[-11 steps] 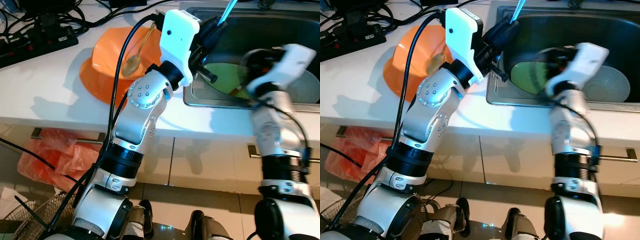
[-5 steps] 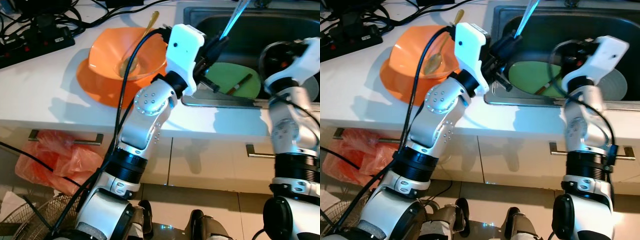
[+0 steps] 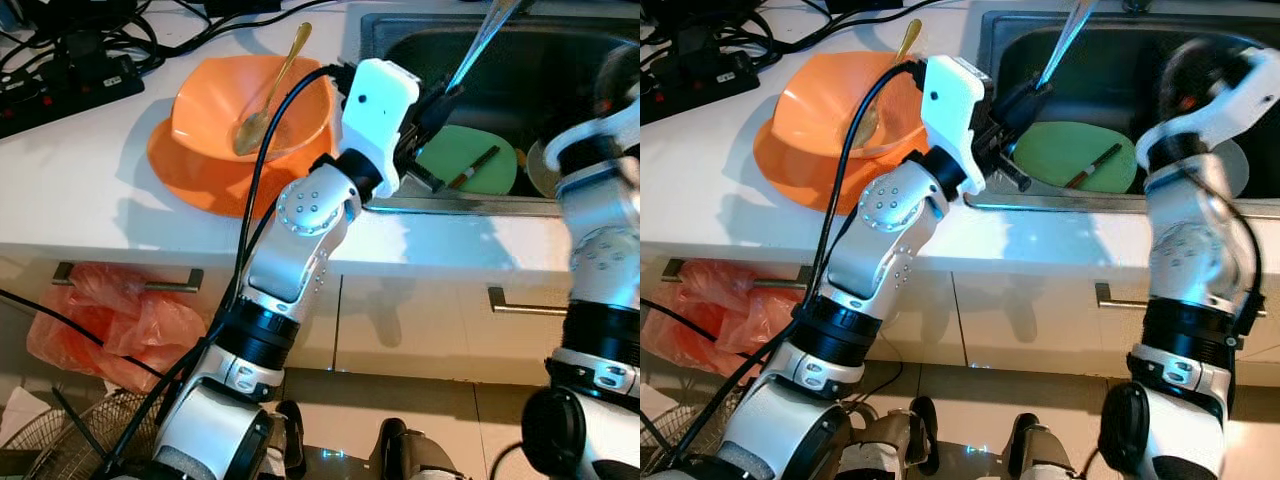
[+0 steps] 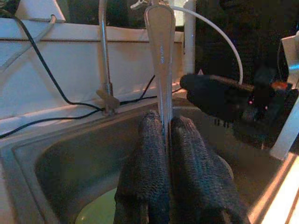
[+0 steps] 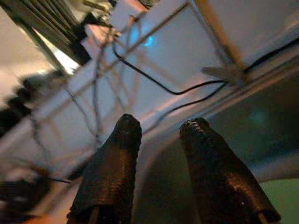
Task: Kitchen organization
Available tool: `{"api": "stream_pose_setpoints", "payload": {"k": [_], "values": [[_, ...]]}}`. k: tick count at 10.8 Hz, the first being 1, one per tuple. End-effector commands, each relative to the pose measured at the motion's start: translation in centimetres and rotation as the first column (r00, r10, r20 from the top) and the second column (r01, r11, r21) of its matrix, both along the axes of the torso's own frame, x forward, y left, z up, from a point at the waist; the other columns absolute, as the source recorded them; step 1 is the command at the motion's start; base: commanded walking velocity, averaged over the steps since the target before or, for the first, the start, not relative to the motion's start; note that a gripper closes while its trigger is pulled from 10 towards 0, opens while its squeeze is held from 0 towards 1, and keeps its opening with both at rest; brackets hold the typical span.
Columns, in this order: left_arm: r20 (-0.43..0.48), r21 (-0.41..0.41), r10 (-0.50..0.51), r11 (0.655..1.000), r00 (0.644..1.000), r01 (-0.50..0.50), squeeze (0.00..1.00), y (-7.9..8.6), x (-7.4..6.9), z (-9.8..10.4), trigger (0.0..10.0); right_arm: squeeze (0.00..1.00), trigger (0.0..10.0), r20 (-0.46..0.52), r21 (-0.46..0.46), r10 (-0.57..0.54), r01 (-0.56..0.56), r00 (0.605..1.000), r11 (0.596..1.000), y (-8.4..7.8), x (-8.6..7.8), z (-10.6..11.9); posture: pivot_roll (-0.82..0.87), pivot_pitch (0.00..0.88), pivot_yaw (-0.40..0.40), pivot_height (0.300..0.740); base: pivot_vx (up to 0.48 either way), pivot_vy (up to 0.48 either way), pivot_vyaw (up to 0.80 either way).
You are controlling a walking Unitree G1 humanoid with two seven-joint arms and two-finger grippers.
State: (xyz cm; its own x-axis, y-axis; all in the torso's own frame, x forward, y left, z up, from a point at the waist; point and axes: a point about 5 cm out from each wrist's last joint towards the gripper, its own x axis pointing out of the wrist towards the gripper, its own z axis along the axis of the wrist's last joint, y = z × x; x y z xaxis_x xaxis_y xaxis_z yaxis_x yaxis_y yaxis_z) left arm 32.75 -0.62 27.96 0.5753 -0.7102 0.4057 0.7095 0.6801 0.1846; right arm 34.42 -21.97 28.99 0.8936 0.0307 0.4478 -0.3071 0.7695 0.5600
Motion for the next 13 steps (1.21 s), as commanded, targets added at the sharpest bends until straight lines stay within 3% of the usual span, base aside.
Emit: {"api": "stream_pose_setpoints", "payload": {"k": [1,4,6,7,9,10,11,12,13], "values": [[-0.005,0.005,-0.014,1.000,1.000,0.014,0.00,-0.6,-0.3,-0.4,10.0,0.00,10.0,0.060,0.040,0.096,-0.099,0.994,0.994,0.5,-0.7,0.8,0.04,0.229,0.044,0.740,0.000,0.000,0.00],[-0.006,0.008,-0.018,1.000,1.000,0.018,0.00,-0.8,-0.3,-0.4,10.0,0.00,10.0,0.076,0.143,0.180,-0.190,0.981,0.971,0.5,-1.2,0.4,0.04,0.234,0.043,0.740,0.000,0.000,0.00],[-0.010,0.011,-0.021,1.000,1.000,0.021,0.00,-0.9,-0.4,-0.5,10.0,0.00,10.0,0.080,0.166,0.247,-0.257,0.966,0.952,1.1,-1.6,-0.2,0.04,0.234,0.041,0.740,0.000,0.000,0.00],[-0.011,0.011,-0.022,1.000,1.000,0.022,0.00,-0.9,-0.4,-0.5,10.0,0.00,5.2,0.080,0.170,0.251,-0.261,0.965,0.950,1.1,-1.6,-0.3,0.04,0.235,0.041,0.740,0.000,0.000,0.00],[-0.012,0.013,-0.023,1.000,1.000,0.024,0.00,-1.0,-0.5,-0.6,10.0,0.00,10.0,0.051,0.152,0.237,-0.242,0.970,0.958,0.9,-1.5,-0.6,0.03,0.233,0.039,0.740,0.000,0.000,0.00],[-0.013,0.013,-0.023,1.000,1.000,0.024,0.00,-1.1,-0.5,-0.6,10.0,0.00,10.0,0.026,0.130,0.220,-0.222,0.975,0.966,1.0,-1.3,-0.8,0.03,0.229,0.037,0.740,0.000,0.000,0.00],[-0.014,0.014,-0.024,1.000,1.000,0.024,0.00,-1.1,-0.5,-0.6,10.0,0.22,10.0,0.027,0.135,0.222,-0.224,0.975,0.965,1.1,-1.2,-0.9,0.03,0.224,0.037,0.740,0.000,0.000,0.00],[-0.015,0.016,-0.024,1.000,1.000,0.025,0.00,-1.1,-0.5,-0.7,10.0,1.00,10.0,0.032,0.149,0.224,-0.226,0.974,0.963,1.1,-1.1,-0.8,0.03,0.218,0.034,0.740,0.000,0.000,0.00],[-0.016,0.018,-0.025,1.000,1.000,0.025,0.00,-1.2,-0.5,-0.7,10.0,1.00,10.0,0.044,0.151,0.233,-0.237,0.971,0.960,1.2,-1.1,-0.6,0.03,0.215,0.034,0.740,0.000,0.000,0.00]]}}
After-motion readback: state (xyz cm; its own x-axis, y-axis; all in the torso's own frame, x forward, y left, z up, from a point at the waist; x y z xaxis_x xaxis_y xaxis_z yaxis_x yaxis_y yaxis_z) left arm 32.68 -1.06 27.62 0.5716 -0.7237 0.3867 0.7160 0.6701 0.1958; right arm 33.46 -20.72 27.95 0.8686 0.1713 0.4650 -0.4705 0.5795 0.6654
